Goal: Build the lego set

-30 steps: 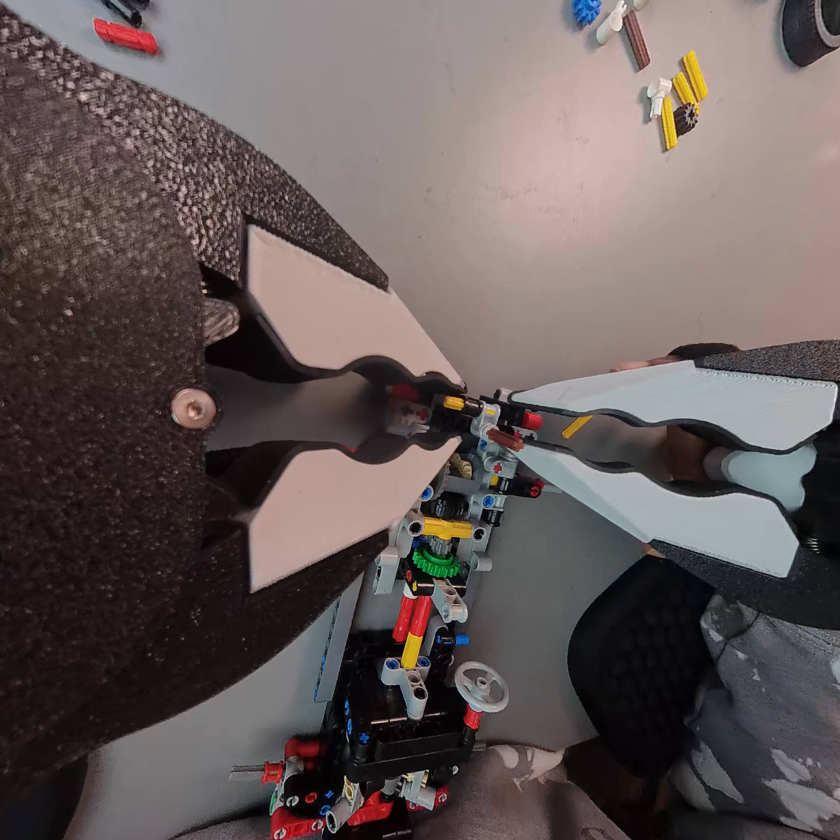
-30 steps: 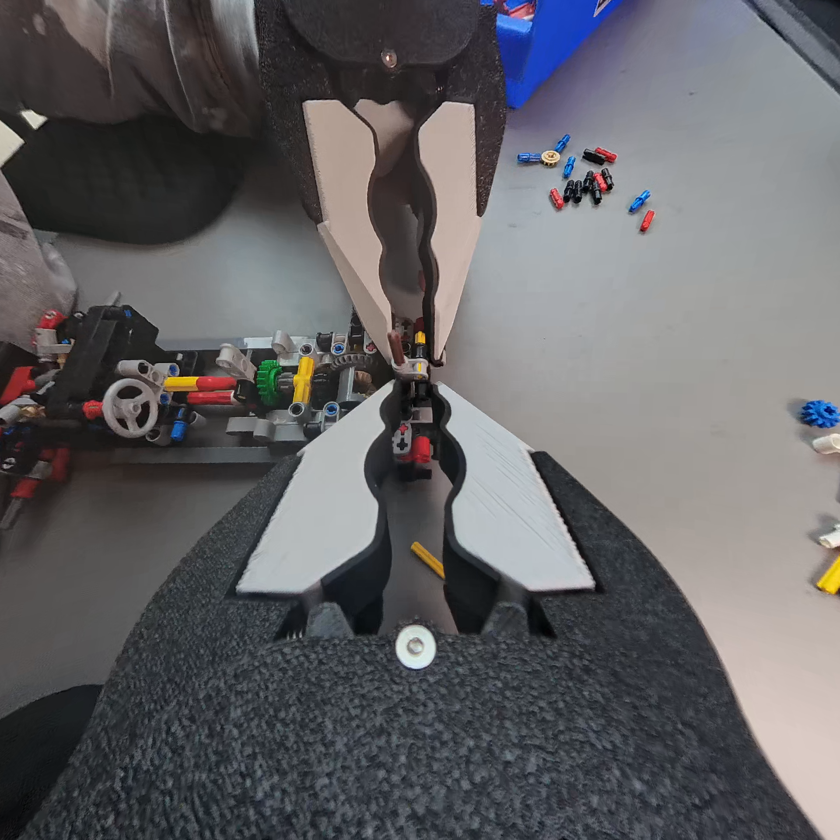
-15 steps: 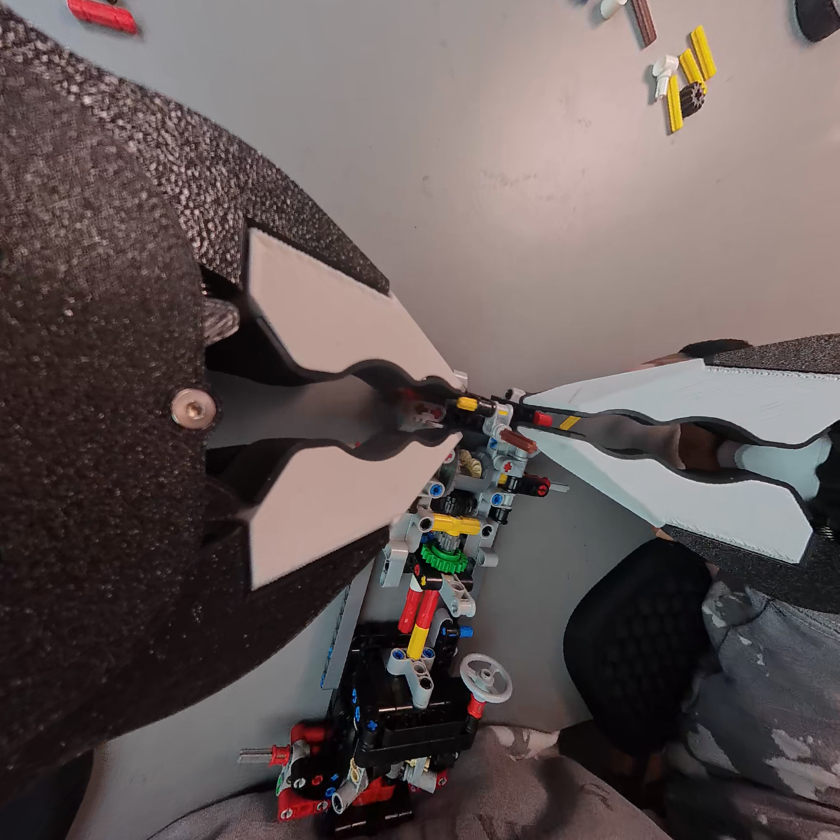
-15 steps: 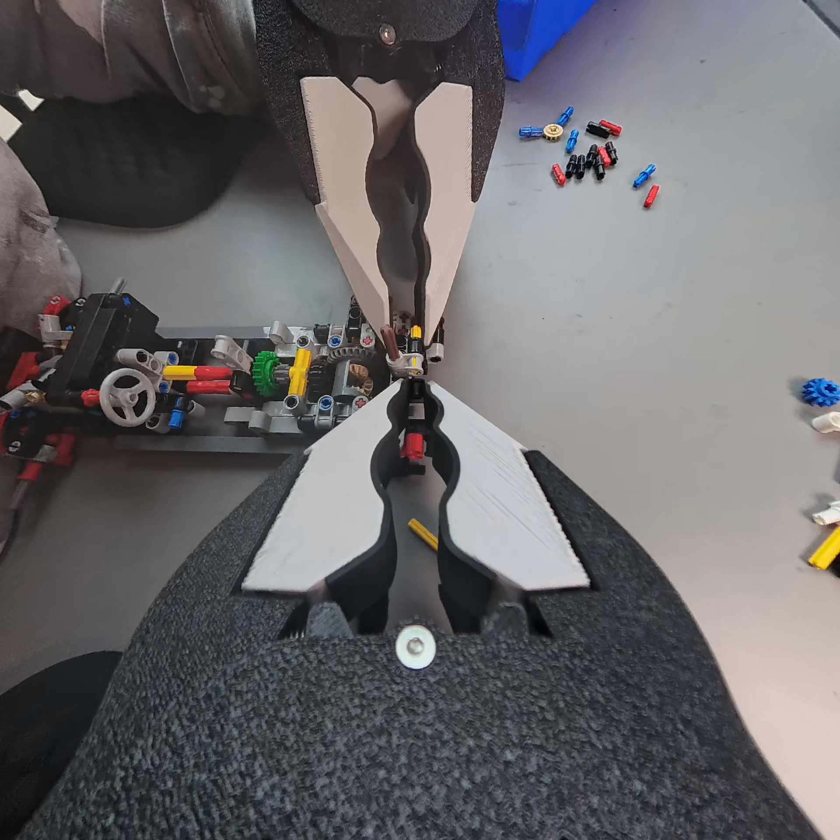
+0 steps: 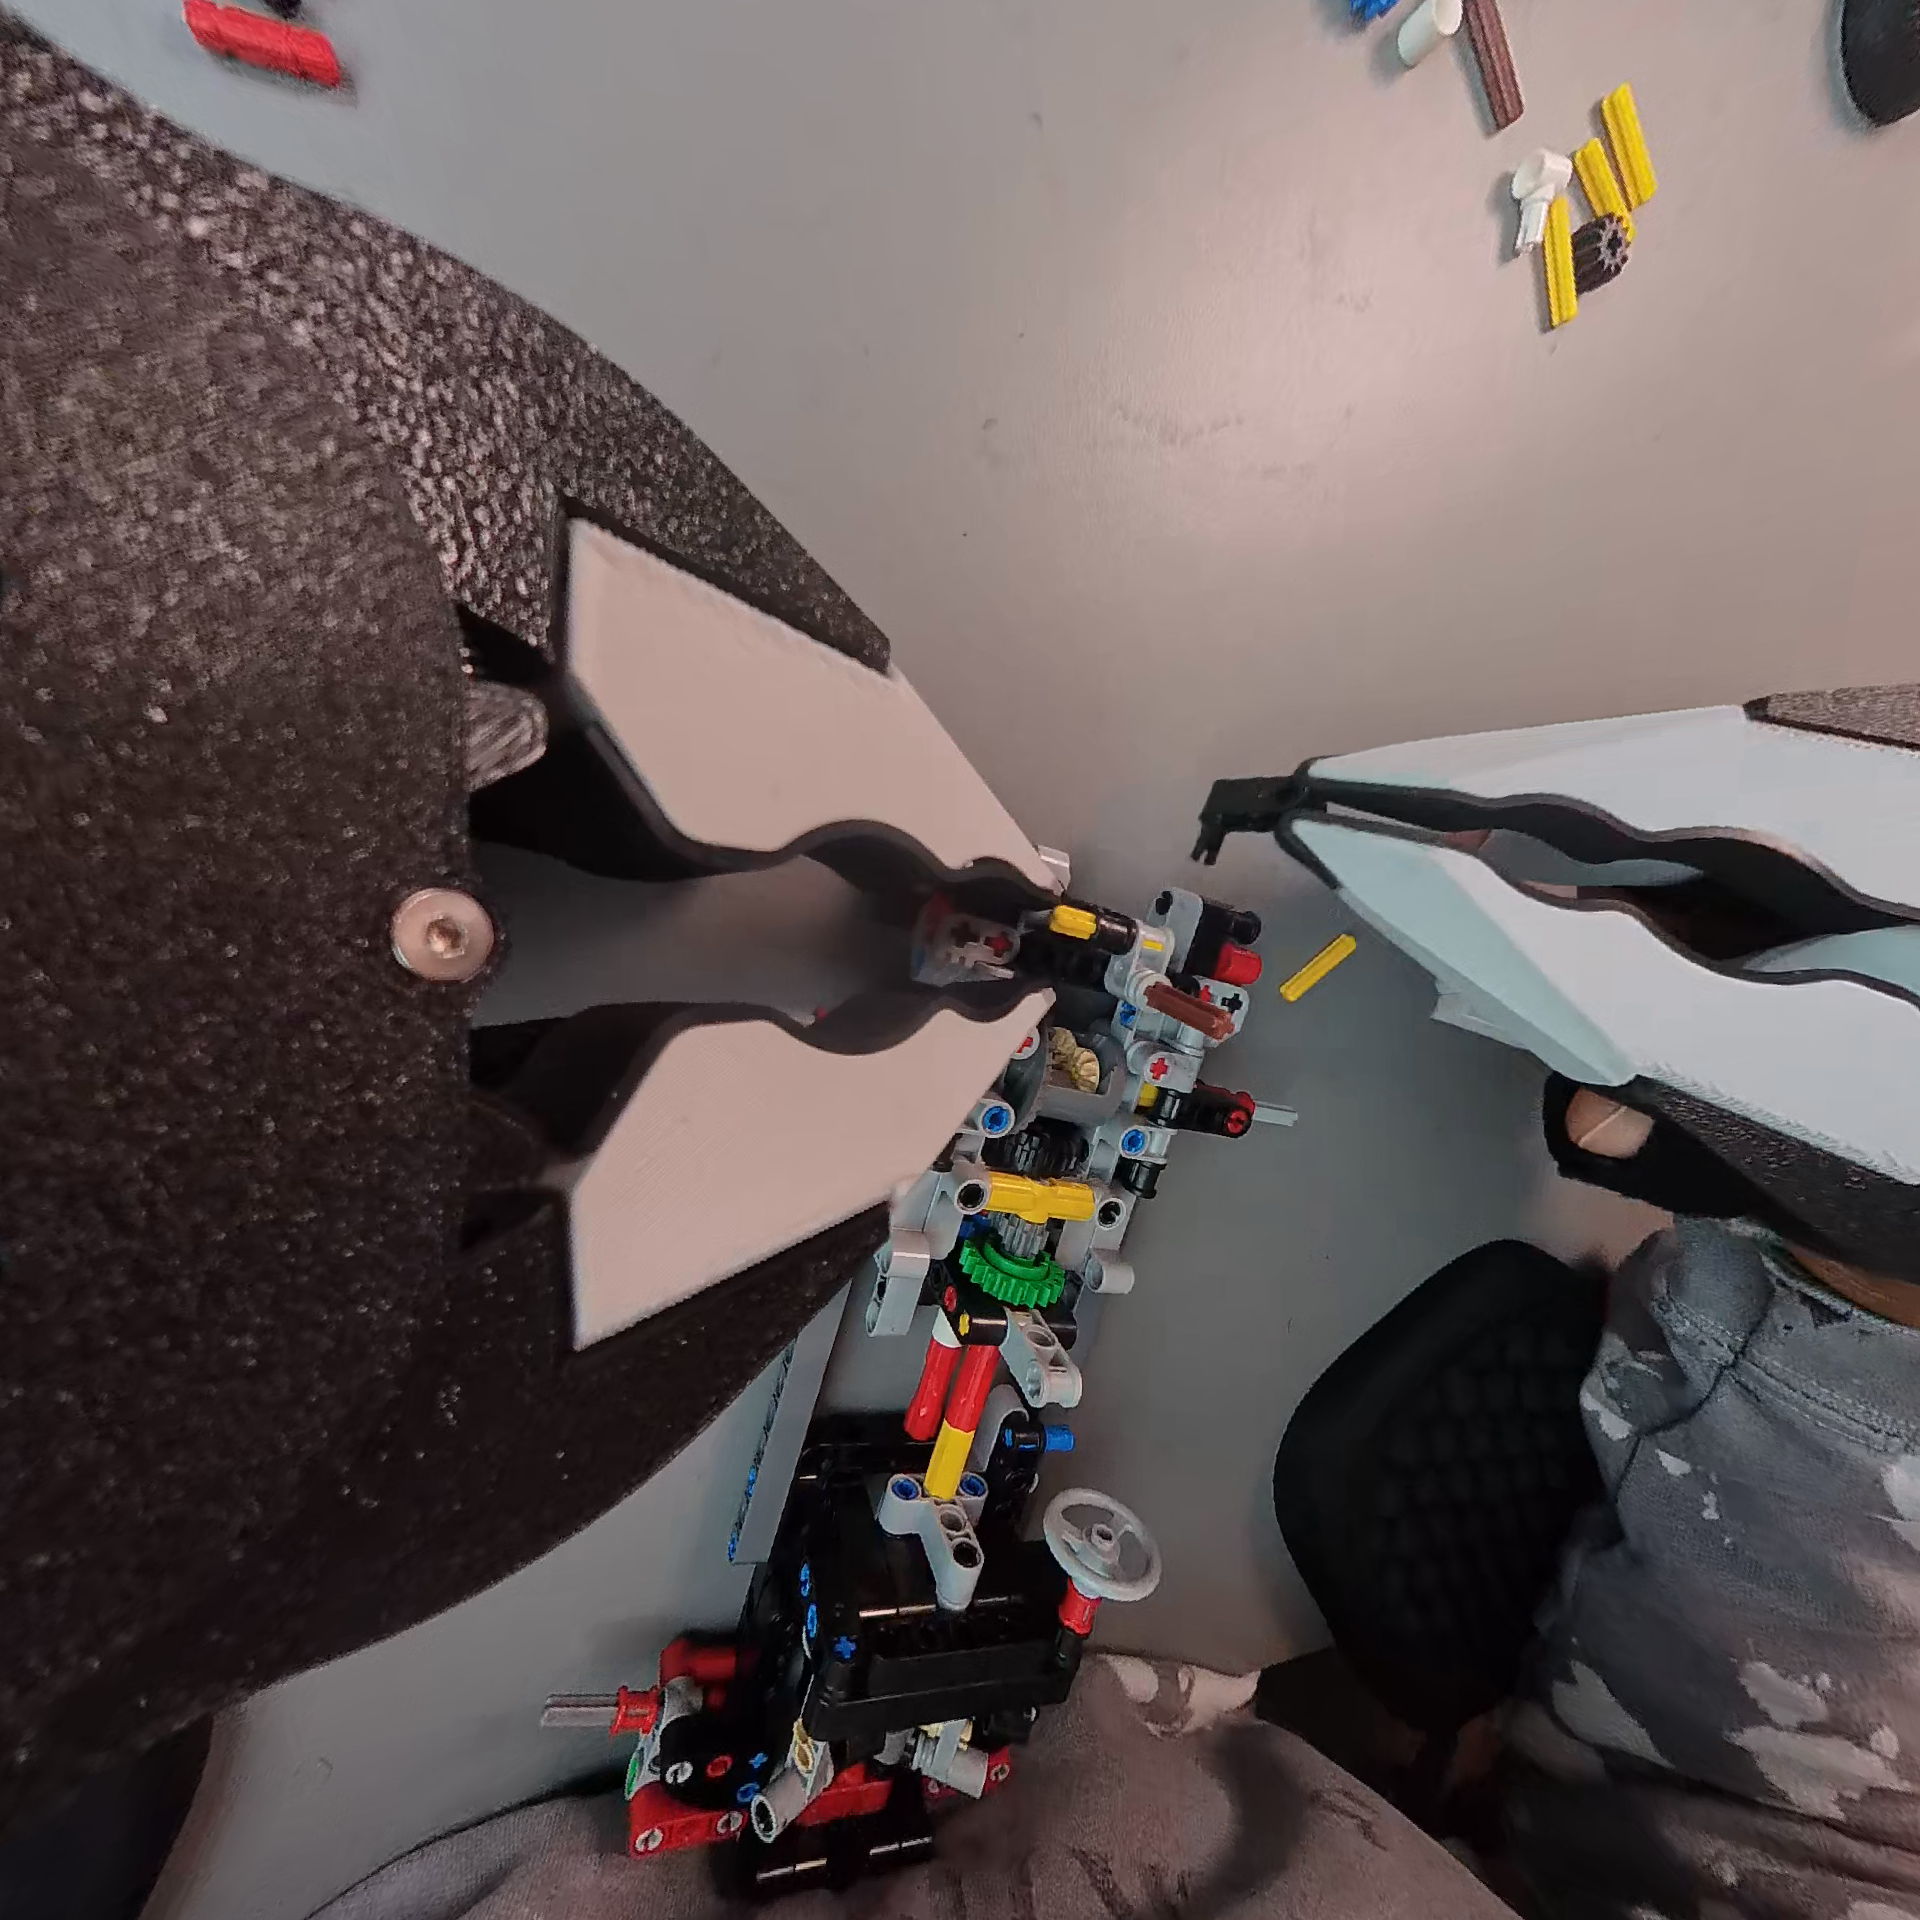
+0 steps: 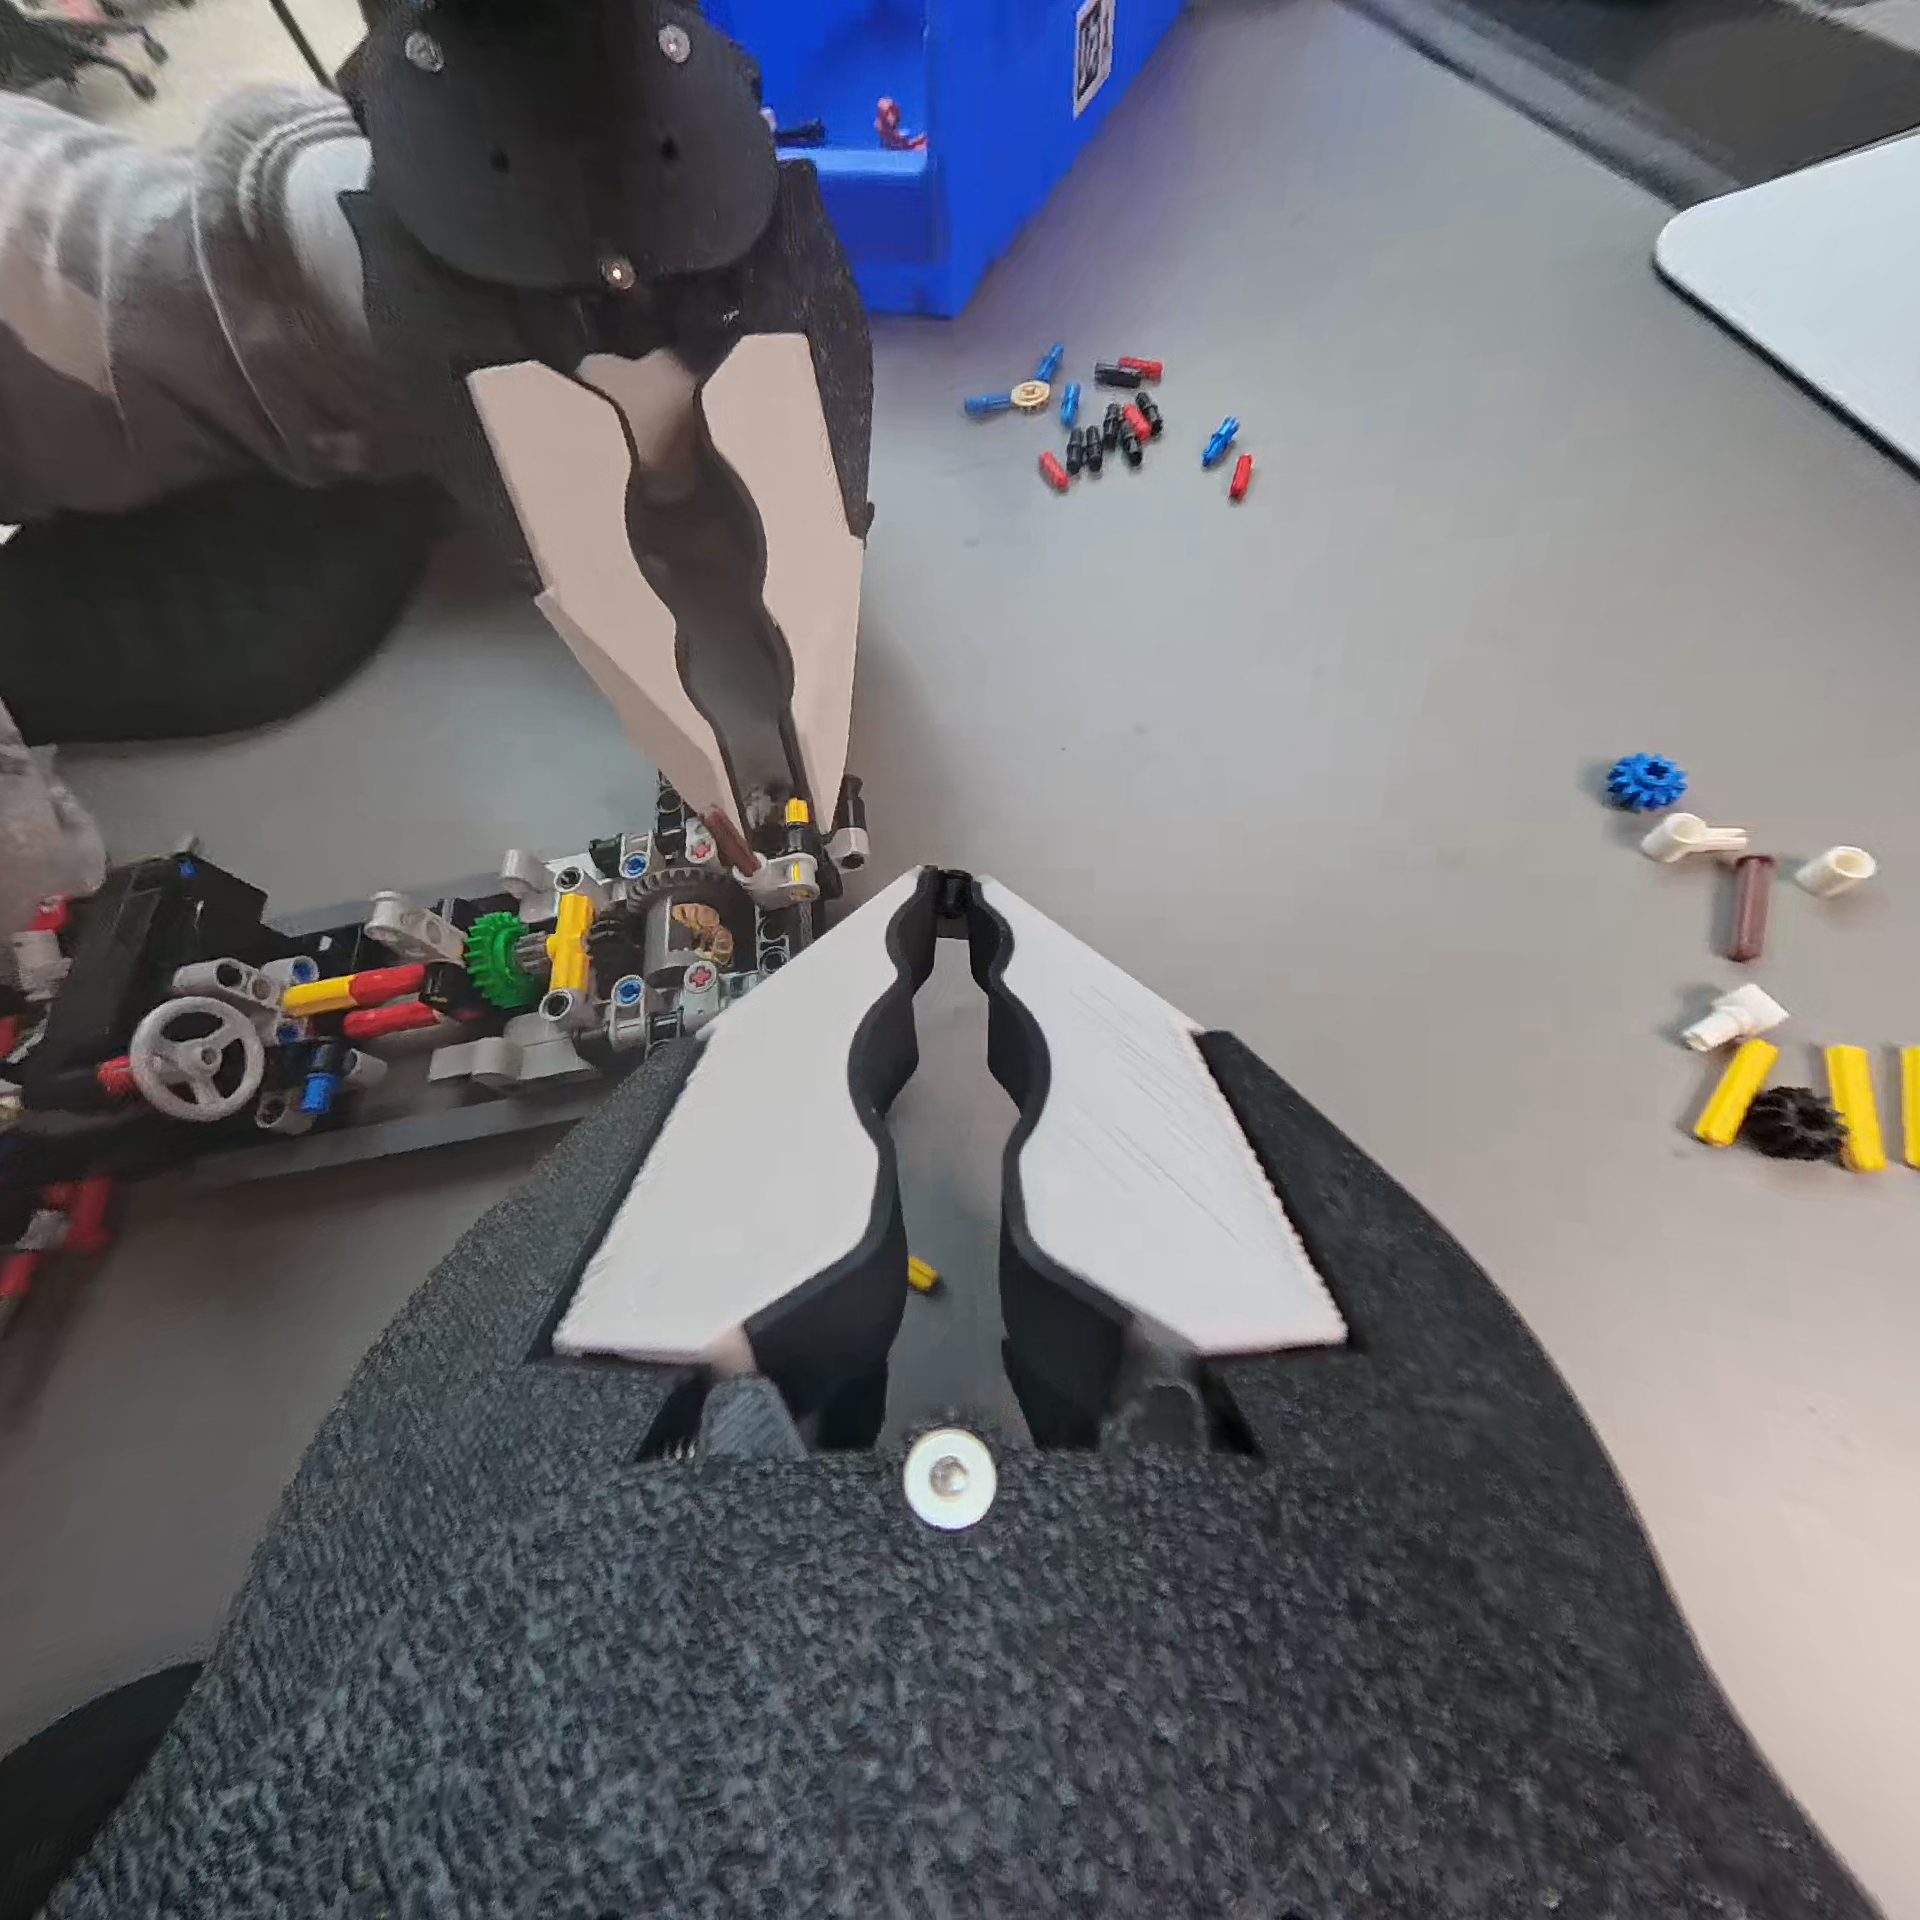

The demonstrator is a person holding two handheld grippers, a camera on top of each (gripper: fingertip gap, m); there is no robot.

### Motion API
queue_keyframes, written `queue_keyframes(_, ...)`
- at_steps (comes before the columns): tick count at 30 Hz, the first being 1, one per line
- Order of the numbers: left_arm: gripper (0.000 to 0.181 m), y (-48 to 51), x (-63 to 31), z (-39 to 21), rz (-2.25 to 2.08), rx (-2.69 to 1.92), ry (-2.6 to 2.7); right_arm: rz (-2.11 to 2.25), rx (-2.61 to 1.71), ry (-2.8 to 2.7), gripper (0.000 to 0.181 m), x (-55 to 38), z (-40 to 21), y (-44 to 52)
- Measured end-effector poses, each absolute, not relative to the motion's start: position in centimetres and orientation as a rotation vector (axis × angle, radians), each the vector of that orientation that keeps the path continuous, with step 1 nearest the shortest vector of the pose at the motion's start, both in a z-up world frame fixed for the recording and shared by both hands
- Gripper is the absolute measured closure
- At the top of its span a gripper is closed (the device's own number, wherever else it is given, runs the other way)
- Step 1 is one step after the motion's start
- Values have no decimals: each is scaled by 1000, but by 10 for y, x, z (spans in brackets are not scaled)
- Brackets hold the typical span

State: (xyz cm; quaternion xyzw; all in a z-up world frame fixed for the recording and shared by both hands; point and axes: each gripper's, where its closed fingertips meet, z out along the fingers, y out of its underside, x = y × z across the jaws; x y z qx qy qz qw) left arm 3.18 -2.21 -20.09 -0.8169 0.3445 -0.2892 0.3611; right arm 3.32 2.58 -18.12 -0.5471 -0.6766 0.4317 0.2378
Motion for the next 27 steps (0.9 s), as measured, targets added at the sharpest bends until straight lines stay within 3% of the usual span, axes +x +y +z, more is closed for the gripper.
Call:
queue_keyframes(12, 162, -16, 26, -189, -790, -2065, 815, 898, -1657, -1861, 178, 56, -205, 68)
queue_keyframes(16, 164, -12, 24, -188, -768, -2060, 798, 767, -1573, -1901, 156, 69, -200, 78)
queue_keyframes(20, 167, -12, 28, -192, -728, -2072, 832, 852, -1464, -1948, 164, 89, -179, 70)
queue_keyframes(27, 175, -9, 30, -195, -733, -2089, 835, 871, -1348, -2240, 164, 108, -214, 30)
